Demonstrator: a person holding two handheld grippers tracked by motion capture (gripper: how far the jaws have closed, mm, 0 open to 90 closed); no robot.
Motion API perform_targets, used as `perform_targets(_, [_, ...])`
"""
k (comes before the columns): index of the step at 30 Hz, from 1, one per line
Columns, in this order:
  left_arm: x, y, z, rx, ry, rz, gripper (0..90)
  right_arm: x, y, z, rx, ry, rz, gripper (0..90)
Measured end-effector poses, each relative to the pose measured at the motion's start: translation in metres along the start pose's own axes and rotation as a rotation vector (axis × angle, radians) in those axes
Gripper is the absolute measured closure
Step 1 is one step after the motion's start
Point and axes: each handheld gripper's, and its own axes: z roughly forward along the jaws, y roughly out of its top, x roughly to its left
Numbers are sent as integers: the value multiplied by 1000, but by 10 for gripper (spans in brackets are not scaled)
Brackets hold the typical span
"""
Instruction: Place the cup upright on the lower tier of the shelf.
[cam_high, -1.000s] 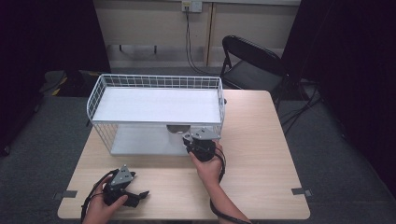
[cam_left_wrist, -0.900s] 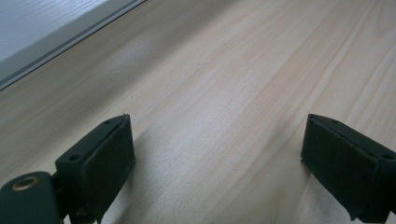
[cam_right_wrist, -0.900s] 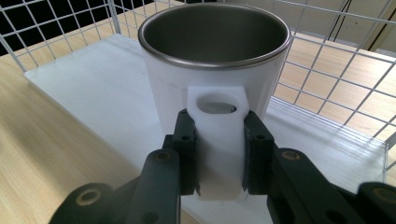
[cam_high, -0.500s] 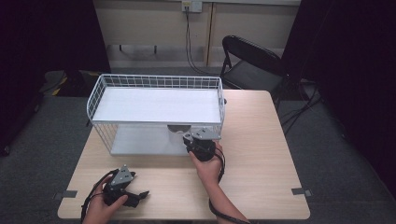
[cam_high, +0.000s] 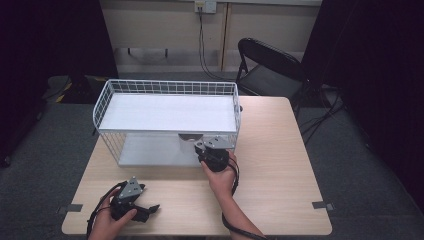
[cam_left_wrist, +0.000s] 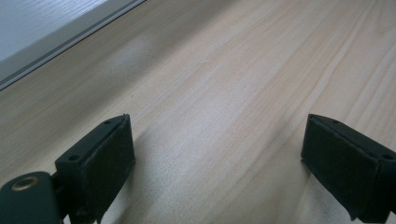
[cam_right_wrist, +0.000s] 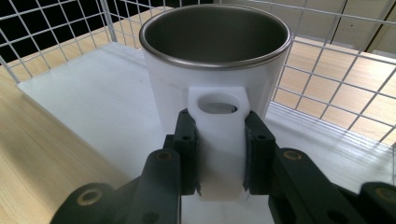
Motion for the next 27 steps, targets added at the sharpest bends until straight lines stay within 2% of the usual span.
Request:
perform_targets(8, [0,0,0,0,-2,0,88,0,0,1,-7,-7,1,701])
perform_targets(10, [0,0,0,0,-3,1,88,0,0,1,-9,-7,6,672])
perform_targets(11, [0,0,0,0,-3,2,89,-1,1,-1,-17,-14,10,589])
perform_targets(15, [0,0,0,0,-4,2,89,-3,3,-7,-20,-2,3,500])
perform_targets(18, [0,0,0,0,-4,2,88,-2,3,-11,-21,5,-14,468])
perform_targets(27, [0,0,0,0,-4,2,88,-2,2,-26,-16,36,0,418])
